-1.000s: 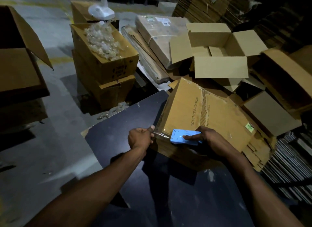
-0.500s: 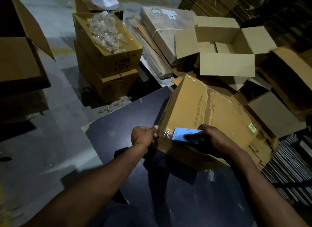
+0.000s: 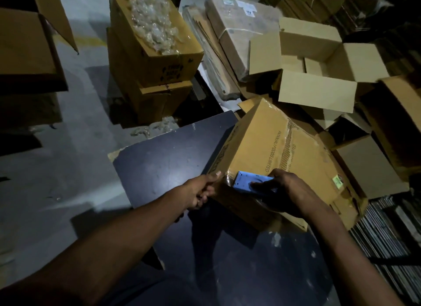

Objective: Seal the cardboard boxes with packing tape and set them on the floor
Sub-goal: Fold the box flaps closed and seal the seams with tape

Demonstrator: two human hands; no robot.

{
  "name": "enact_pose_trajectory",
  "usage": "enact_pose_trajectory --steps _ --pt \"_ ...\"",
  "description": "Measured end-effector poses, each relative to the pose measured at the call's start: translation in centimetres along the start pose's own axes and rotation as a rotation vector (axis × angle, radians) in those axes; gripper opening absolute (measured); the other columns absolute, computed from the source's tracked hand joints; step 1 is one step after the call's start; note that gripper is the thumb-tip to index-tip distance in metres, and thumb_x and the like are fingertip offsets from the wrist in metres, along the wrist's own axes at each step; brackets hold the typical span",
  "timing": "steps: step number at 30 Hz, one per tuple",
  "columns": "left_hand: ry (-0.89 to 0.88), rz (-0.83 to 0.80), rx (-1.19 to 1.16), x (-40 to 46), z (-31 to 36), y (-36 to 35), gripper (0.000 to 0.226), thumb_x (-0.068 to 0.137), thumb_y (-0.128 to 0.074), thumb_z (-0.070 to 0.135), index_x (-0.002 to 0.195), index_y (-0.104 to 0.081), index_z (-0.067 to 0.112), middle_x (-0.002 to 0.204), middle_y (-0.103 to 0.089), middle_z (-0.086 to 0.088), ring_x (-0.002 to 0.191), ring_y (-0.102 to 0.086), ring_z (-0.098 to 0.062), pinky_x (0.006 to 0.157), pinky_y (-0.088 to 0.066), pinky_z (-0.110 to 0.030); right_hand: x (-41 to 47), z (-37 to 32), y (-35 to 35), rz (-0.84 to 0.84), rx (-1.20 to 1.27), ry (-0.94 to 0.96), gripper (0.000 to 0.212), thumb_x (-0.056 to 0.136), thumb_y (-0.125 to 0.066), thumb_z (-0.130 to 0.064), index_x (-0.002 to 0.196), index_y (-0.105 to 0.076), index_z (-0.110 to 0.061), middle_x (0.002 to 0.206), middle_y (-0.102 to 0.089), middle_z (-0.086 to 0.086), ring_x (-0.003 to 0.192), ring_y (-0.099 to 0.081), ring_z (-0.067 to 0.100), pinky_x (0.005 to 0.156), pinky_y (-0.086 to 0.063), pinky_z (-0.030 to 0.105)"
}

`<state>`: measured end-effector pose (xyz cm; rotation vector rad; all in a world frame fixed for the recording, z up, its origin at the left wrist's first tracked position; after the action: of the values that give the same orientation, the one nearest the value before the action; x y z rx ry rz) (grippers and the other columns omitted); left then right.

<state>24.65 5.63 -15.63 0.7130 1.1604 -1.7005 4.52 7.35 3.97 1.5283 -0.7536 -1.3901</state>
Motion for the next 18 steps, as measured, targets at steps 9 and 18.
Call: enact_pose_trajectory --steps 9,18 --pt "-0.710 0.605 0.410 -1.1 1.7 2.4 0.025 0.090 -0.068 0.020 0.114 -0.073 0.014 0.100 -0.070 0.010 0.092 -0.062 -0.014 0.079 -0.047 -0.027 0.5 -1.4 1.6 -0.001 0.065 -0.117 0.042 0.080 -0.073 -0.066 0.110 -0.071 -0.036 0.102 -0.063 -0.004 0.090 -0.065 0.022 0.078 -0.056 0.042" --pt "-1.921 0.465 1.369 -1.7 3.2 -3.1 0.030 0.095 -0.071 0.022 0.122 -0.076 0.011 0.130 -0.072 -0.007 0.124 -0.067 -0.022 0.086 -0.059 -0.037 0.6 -0.6 1.2 -0.091 -0.039 -0.011 0.041 0.086 -0.075 -0.049 0.127 -0.065 -0.052 0.104 -0.066 -0.007 0.089 -0.064 0.022 0.070 -0.055 0.040"
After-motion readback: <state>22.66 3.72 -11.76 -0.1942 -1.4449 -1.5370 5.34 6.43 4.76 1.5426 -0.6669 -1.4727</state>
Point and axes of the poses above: each hand's wrist, its own x-axis towards the middle knuckle, its own y-axis out of the back of the hand, z = x × y, the point moved 4 cm from there along x, towards the middle knuckle
